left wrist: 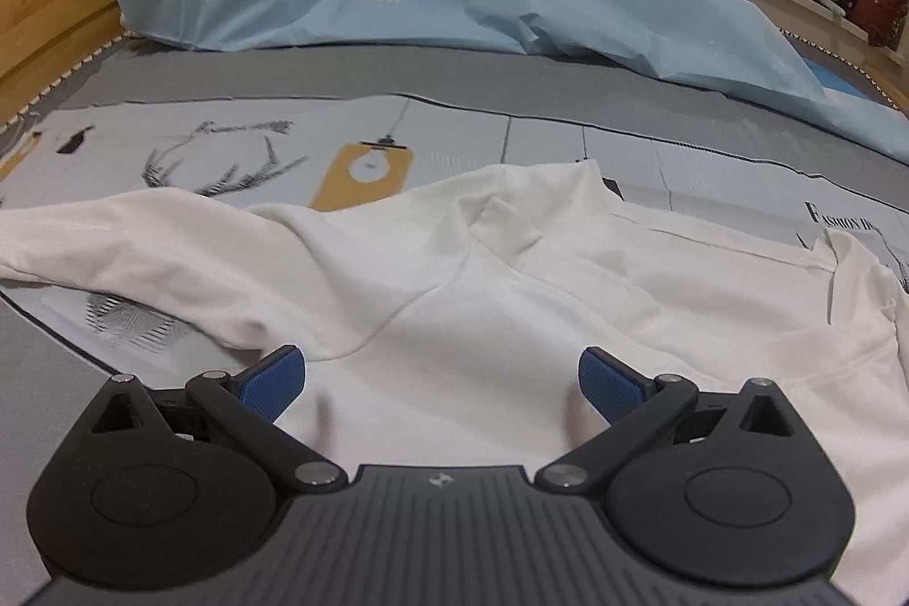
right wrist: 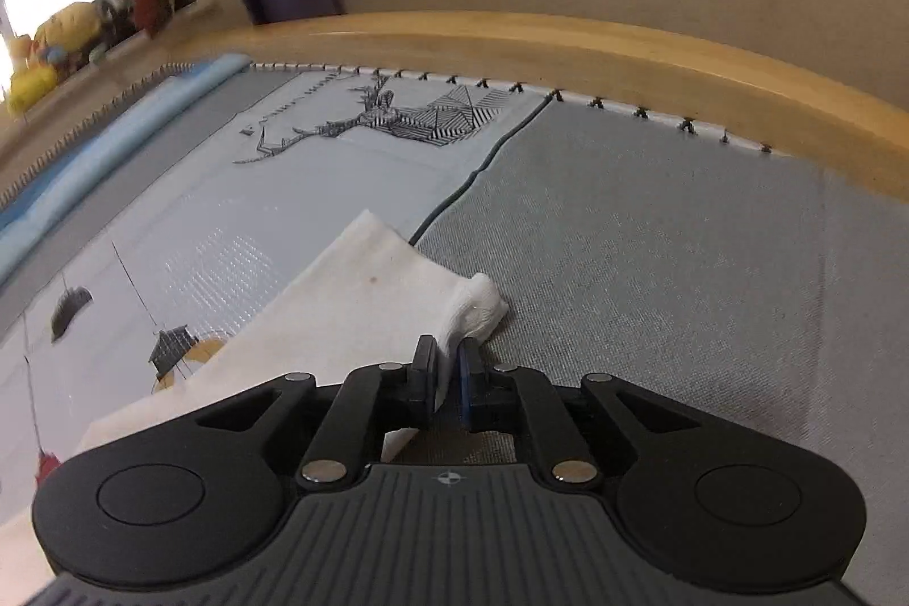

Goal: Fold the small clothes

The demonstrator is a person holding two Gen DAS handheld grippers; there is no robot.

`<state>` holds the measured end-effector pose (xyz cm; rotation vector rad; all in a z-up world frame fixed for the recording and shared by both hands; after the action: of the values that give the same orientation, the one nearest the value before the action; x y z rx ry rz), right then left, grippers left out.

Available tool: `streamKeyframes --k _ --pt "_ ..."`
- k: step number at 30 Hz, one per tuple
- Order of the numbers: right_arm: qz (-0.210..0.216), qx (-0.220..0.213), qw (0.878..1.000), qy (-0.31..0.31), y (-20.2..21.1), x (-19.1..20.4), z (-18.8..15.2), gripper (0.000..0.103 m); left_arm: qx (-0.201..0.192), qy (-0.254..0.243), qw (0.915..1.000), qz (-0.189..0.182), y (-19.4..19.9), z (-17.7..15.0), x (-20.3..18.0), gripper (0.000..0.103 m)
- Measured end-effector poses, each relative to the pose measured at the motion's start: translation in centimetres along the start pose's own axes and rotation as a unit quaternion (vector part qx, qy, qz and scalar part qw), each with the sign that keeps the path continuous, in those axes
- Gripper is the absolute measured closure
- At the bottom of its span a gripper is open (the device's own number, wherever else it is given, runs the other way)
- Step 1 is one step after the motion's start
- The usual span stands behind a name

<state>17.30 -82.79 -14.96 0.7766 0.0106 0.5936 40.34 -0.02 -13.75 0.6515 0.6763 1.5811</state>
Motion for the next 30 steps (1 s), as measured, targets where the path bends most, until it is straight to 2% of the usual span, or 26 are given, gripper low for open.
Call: streamKeyframes --k 1,2,3,5,6,7,9,10,12,14,17,20,22,23,24,27,28,30 --pt "-0.007 -0.002 1.000 0.018 0.2 0.1 0.0 0.072 -0.002 0.001 1.0000 0.002 0.5 -0.1 0.6 0.000" --pt "-0.029 -0.006 0.999 0.037 0.8 -0.1 -0.1 0.045 -0.003 0.004 1.0000 0.004 1.1 -0.3 1.5 0.000" --pt "-0.062 -0.017 0.997 0.052 1.6 -0.4 -0.1 0.035 -0.003 0.008 0.9999 0.009 1.5 -0.5 2.4 0.000" --pt "-0.099 -0.066 0.990 0.074 4.5 -0.7 0.1 0.036 -0.002 0.022 0.9995 0.023 2.5 -1.2 4.8 0.000" --pt "-0.091 -0.083 0.989 0.084 6.2 -0.2 -0.2 0.036 0.002 0.034 0.9989 0.031 2.9 -1.8 6.2 0.000" --pt "-0.070 -0.087 0.989 0.094 7.7 0.5 -0.7 0.036 0.008 0.046 0.9983 0.034 3.2 -2.4 7.5 0.000" --pt "-0.002 -0.074 0.991 0.112 11.2 3.1 -2.7 0.036 0.028 0.066 0.9969 0.030 3.9 -4.0 9.5 0.000" --pt "0.048 -0.052 0.989 0.128 13.3 5.1 -4.4 0.036 0.037 0.069 0.9966 0.026 4.3 -4.8 10.1 0.000" --pt "0.139 -0.002 0.976 0.168 16.9 9.3 -8.4 0.036 0.052 0.067 0.9962 0.021 5.4 -6.4 11.1 0.000" --pt "0.208 0.049 0.954 0.209 20.3 12.8 -12.5 0.036 0.065 0.064 0.9958 0.009 6.7 -8.1 11.8 0.000" --pt "0.273 0.141 0.918 0.251 24.6 17.3 -19.3 0.036 0.099 0.073 0.9922 -0.019 8.3 -11.6 13.2 0.000" --pt "0.278 0.212 0.884 0.309 28.0 19.6 -25.8 0.036 0.140 0.067 0.9865 -0.052 9.3 -15.4 14.1 0.000" --pt "0.281 0.219 0.860 0.365 30.1 19.6 -29.0 0.036 0.161 0.048 0.9834 -0.068 9.8 -17.3 14.4 0.001" --pt "0.283 0.211 0.853 0.384 31.0 19.3 -29.9 0.036 0.153 0.028 0.9849 -0.075 10.5 -17.8 14.5 0.001" --pt "0.278 0.206 0.848 0.401 31.5 18.6 -31.0 0.035 0.151 0.009 0.9855 -0.076 11.1 -18.4 14.7 0.001" --pt "0.252 0.229 0.852 0.398 31.4 16.3 -33.2 0.035 0.148 -0.001 0.9840 -0.099 12.8 -20.2 15.3 0.001" --pt "0.251 0.237 0.853 0.391 31.5 15.4 -33.6 0.035 0.147 -0.008 0.9833 -0.106 13.4 -20.7 15.3 0.001" --pt "0.264 0.219 0.848 0.403 32.3 14.8 -33.5 0.032 0.151 -0.019 0.9802 -0.127 14.3 -21.4 15.1 0.001"
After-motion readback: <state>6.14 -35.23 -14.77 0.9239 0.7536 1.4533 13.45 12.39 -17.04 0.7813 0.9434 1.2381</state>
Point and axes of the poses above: each gripper's, at about its wrist camera, not at the fingertips, and y roughly against the way its jaws point, x to its left, z to its top, the point moved 9 cm from there along -y, roughly the way its jaws point, and after that the axes turned 2 degrees about -z, right-handed, at the moved point
